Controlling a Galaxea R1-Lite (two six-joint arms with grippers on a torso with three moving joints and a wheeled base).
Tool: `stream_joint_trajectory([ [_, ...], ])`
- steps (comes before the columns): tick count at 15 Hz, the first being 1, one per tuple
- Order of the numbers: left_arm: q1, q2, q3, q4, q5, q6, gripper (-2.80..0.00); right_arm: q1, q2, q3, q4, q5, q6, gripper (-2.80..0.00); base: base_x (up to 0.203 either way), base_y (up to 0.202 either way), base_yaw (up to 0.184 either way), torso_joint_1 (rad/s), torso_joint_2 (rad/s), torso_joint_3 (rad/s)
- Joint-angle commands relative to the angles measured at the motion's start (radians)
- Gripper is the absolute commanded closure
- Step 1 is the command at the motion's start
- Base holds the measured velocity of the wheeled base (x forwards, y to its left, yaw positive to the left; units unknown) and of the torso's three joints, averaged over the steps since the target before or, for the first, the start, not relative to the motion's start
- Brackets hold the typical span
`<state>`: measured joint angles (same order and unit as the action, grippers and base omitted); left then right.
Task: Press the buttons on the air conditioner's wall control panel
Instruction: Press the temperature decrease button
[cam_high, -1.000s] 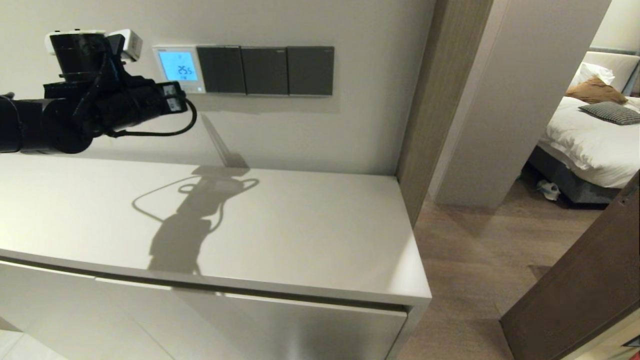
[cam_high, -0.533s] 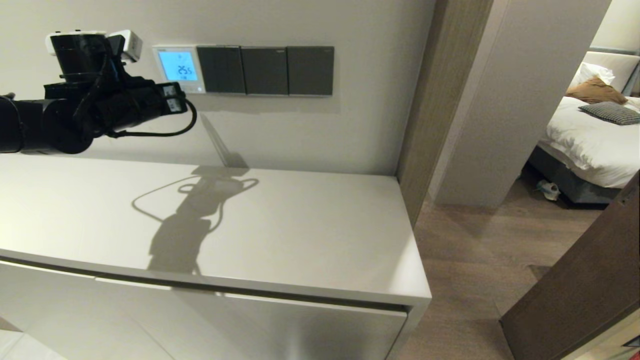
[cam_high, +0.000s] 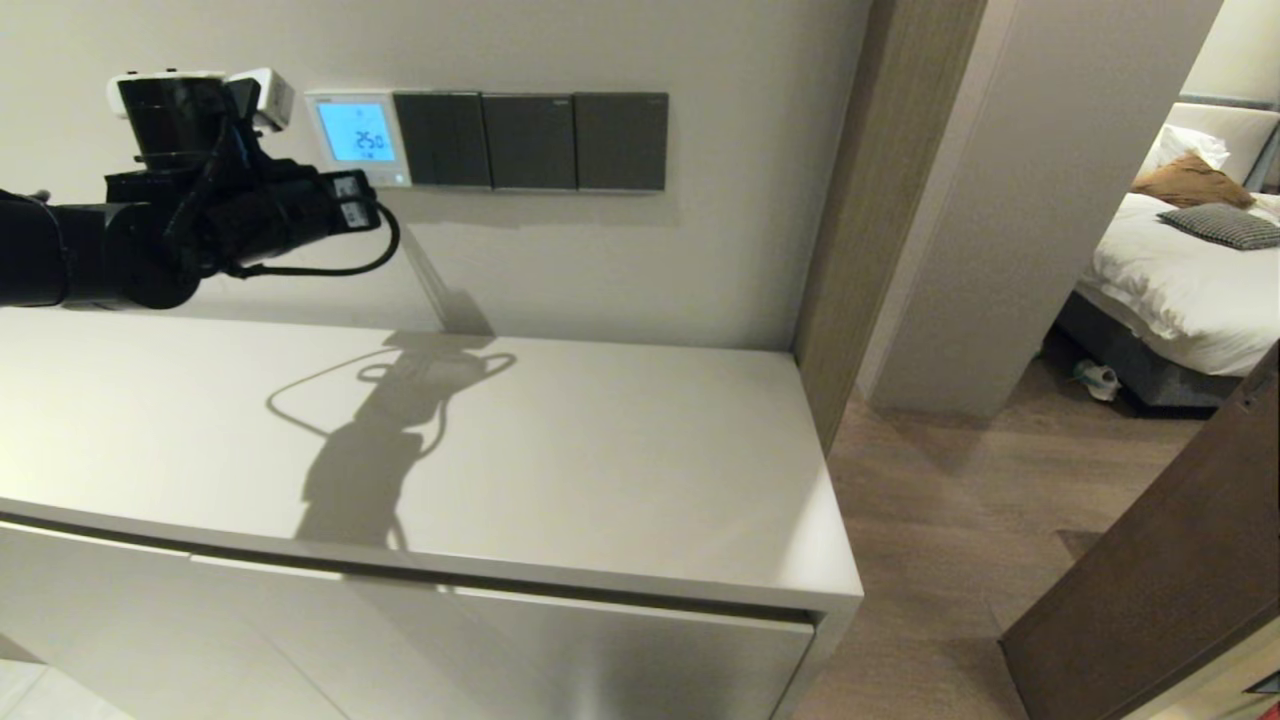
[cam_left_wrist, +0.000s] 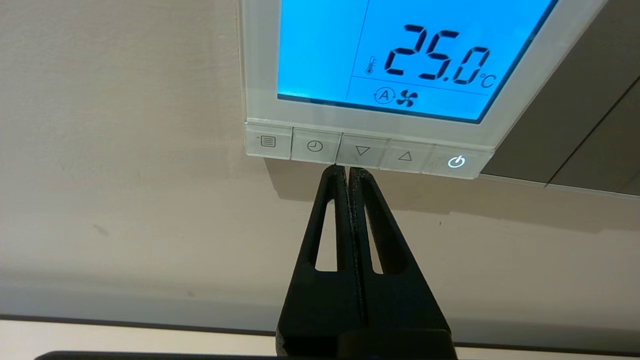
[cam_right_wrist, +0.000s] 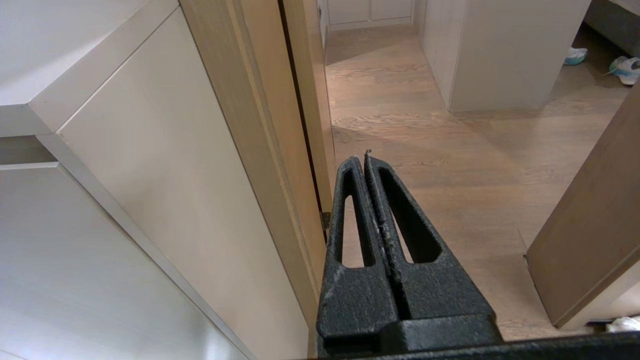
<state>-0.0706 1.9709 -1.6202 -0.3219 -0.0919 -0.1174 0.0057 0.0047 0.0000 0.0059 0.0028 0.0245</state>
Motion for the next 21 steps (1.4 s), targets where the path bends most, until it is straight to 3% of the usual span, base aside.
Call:
stream_joint_trajectory([
  [1,0.000,-0.009,0.003,-0.002,-0.002,-0.001,0.00,0.000,0.001,0.002,0.000,0.000,0.000,0.00,0.000,0.000,0.000,0.000,0.00,0.000],
  [21,0.000,-0.012,0.002,-0.002,-0.002,-0.002,0.00,0.000,0.001,0.002,0.000,0.000,0.001,0.00,0.000,0.000,0.000,0.000,0.00,0.000],
])
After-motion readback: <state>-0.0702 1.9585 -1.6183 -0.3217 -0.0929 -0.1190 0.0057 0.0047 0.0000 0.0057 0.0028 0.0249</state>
